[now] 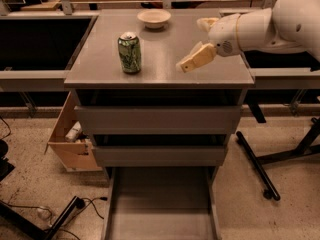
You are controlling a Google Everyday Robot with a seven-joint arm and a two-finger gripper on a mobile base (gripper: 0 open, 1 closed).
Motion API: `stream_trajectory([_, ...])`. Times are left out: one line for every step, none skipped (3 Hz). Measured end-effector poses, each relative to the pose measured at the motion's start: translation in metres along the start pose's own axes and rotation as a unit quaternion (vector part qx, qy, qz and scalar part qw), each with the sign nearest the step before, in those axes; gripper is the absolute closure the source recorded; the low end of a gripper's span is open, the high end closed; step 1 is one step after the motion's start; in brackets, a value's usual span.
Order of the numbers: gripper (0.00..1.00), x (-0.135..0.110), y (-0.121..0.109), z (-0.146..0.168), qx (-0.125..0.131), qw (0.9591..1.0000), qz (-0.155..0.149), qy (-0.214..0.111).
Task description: Place green can into bottom drawer
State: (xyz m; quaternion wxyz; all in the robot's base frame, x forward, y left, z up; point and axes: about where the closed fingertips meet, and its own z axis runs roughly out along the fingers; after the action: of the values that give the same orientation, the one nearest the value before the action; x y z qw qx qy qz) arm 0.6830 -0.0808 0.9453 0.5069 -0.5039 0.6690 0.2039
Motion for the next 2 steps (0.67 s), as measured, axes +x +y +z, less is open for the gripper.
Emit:
stream_trajectory([0.0, -0.01, 0.019, 0.055, -0.033, 0.9976, 0.01, -0.061])
stream_trajectory([0.0, -0.027, 0.029, 0.089, -0.054, 0.9951, 0.015, -0.082])
